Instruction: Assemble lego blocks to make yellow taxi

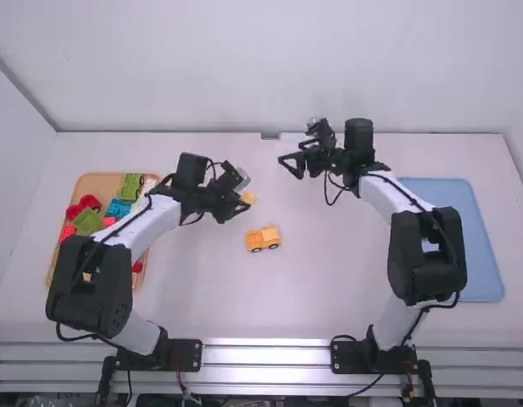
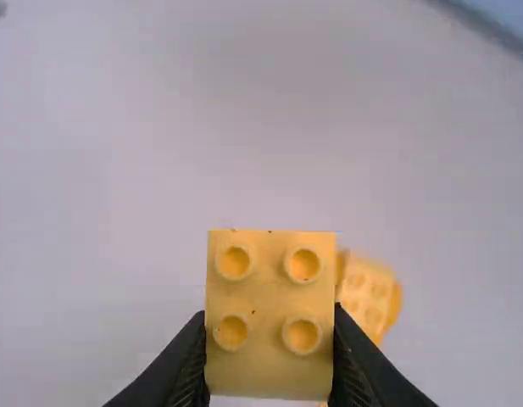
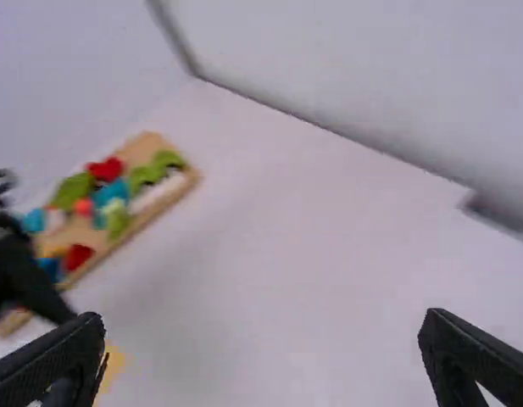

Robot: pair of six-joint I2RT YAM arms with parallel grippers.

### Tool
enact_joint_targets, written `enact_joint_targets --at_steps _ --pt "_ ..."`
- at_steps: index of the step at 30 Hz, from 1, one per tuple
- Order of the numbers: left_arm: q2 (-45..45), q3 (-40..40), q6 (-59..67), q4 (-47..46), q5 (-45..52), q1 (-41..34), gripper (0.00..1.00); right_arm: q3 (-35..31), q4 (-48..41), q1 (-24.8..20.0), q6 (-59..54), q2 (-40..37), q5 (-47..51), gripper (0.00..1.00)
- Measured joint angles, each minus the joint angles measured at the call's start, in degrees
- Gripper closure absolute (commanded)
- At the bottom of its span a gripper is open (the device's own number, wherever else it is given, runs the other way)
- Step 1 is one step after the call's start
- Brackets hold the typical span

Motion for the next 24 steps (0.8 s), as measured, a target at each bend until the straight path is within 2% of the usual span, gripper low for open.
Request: enact_joint_targets --at_steps 2,4,6,15,20,24 --pt "0.0 0.0 3.7 -6.6 -3.8 0.0 0.89 0.0 -2.3 0.5 -0.6 -0.4 3.7 0.01" --pt "0.1 0.0 8.8 -13.1 -6.4 0.0 0.98 0.0 -4.1 1.2 -1.6 -1.2 6.2 0.01" --pt "0.2 0.0 11.6 -15.1 -7.5 0.0 0.98 0.0 -4.5 1.5 -2.0 -1.6 7.1 0.01" --pt "2.6 -4.4 25.7 -11.7 -11.8 0.0 0.98 0.0 -5.8 1.9 -2.9 -2.7 9.4 0.01" --pt "4.8 -6.7 32.5 -11.7 -9.6 0.0 0.90 0.0 -5.6 1.9 -3.0 -2.7 9.5 0.01" --pt "4.8 -7.8 35.6 -8.4 -8.2 0.0 0.79 0.0 -5.6 1.9 -3.0 -2.7 9.6 0.01"
